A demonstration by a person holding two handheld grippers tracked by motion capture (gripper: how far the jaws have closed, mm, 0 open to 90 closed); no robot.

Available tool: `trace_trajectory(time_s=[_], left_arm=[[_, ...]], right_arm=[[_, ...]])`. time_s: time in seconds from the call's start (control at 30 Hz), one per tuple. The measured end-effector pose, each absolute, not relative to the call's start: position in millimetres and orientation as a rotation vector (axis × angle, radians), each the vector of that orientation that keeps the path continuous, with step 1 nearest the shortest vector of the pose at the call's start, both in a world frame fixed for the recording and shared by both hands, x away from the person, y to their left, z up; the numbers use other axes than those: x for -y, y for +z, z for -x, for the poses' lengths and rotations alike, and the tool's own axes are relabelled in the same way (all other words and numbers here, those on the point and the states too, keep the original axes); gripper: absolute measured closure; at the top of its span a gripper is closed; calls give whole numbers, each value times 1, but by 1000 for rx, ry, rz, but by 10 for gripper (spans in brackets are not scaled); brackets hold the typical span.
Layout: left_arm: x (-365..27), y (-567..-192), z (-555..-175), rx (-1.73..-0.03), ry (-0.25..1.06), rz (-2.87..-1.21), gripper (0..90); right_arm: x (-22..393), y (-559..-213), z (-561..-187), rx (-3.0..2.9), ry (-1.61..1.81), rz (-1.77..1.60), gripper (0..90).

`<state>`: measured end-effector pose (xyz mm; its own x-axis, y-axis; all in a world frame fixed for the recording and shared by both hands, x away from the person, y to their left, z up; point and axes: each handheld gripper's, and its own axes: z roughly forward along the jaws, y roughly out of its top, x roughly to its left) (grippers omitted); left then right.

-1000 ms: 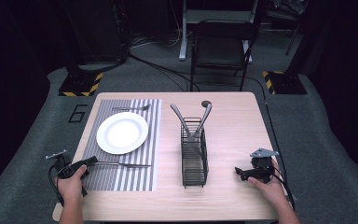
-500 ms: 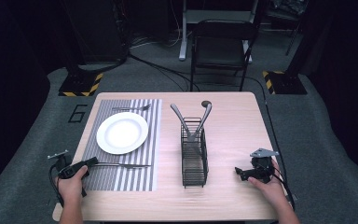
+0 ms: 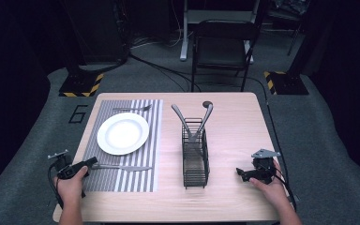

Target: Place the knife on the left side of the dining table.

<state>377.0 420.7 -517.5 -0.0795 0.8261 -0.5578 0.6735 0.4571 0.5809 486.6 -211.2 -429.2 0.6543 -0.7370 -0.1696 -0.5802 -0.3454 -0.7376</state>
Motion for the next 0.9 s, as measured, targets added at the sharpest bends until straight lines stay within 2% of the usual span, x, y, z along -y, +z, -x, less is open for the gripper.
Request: trace_trajectory(time_s=[0.23,0.4,0.57,0.9], left_arm=[[-423,-516,-375,-1809,213,-1268,596],[-418,-509,-373,-1798,272,-1298,552],[-399,-492,-374,-1721,347,-1416,506],[-372,-484,-378,-1631,316,-1567,485]], right_arm=[[211,-429,-487,-1020,-244,2056,0],[211,-429,-487,-1020,-244,2057,0],[211,-429,-487,-1020,-244,2056,0],[211,-429,-487,-1021,-244,2056,0]])
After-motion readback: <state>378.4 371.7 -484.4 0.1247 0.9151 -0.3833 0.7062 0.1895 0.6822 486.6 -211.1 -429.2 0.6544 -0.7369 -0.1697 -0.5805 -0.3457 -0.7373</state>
